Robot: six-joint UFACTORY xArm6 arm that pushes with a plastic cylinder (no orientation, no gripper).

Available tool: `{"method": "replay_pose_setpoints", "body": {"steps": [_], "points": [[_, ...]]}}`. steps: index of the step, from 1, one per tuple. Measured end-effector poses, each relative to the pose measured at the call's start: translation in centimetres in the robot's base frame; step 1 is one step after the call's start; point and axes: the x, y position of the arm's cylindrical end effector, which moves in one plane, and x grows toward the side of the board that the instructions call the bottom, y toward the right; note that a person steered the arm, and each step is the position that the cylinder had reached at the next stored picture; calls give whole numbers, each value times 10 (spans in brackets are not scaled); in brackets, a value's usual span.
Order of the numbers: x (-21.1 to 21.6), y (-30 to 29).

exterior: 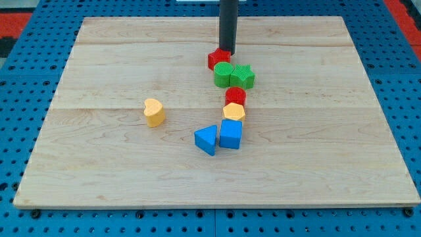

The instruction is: Nudge the green circle to the right of the red star

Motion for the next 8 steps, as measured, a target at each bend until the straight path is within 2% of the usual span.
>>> {"method": "replay_pose_setpoints", "body": {"steps": [1, 4, 5, 6, 7, 8], "points": [[-4, 5], [11, -94], [22, -114], [62, -130], [93, -87], [107, -52]]}}
